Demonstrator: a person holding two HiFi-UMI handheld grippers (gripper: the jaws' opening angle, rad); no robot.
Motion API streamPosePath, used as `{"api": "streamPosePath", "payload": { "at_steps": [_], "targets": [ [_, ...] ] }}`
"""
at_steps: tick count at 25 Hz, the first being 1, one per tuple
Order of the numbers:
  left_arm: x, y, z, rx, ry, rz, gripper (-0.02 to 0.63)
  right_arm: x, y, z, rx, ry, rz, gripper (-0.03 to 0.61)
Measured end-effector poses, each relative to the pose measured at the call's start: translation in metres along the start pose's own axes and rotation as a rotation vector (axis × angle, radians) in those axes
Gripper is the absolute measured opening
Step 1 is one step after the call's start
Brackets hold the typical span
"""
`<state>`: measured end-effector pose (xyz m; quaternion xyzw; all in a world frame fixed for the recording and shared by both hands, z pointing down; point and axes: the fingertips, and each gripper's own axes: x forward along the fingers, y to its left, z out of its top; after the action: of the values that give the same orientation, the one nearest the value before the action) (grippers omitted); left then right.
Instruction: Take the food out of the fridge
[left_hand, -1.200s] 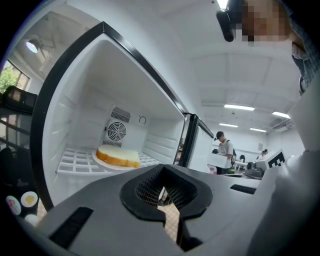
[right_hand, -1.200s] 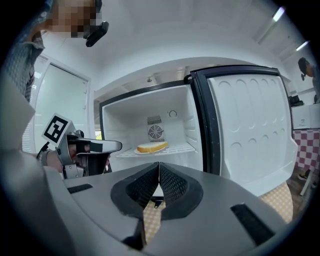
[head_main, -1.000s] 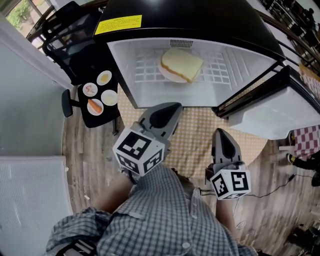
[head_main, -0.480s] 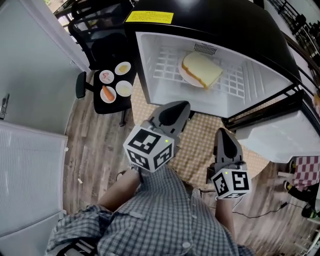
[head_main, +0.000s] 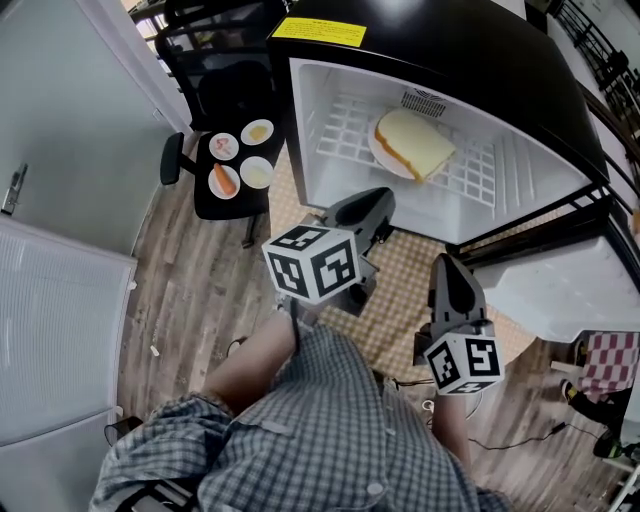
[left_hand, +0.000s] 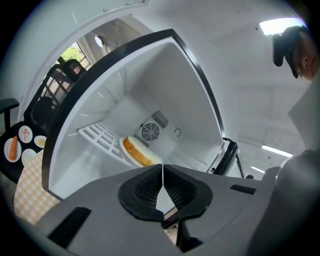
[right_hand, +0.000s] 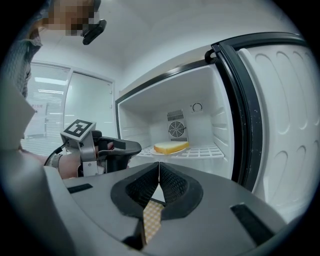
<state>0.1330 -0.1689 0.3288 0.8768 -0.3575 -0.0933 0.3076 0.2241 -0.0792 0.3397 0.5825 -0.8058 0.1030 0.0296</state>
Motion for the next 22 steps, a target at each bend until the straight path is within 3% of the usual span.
{"api": "streamPosePath", "payload": {
  "at_steps": [4,16,22],
  "targets": [
    [0.012,0.003,-0.005,-0.056,0.002,-0.002,0.003,0.001,-0.004,-0.003,-0.004,0.014,-0.006,0.011],
    [0.042,0.038,-0.014,-0.418,-0.047,-0.002,0.091,-0.006,-0.018,-0.012,0.016,0.030,-0.045,0.011],
    [0.056,0.048,-0.016,-0.530,-0.073,0.015,0.092,-0.010,-0.026,-0.017,0.031,0.038,-0.064,0.011]
  ]
}}
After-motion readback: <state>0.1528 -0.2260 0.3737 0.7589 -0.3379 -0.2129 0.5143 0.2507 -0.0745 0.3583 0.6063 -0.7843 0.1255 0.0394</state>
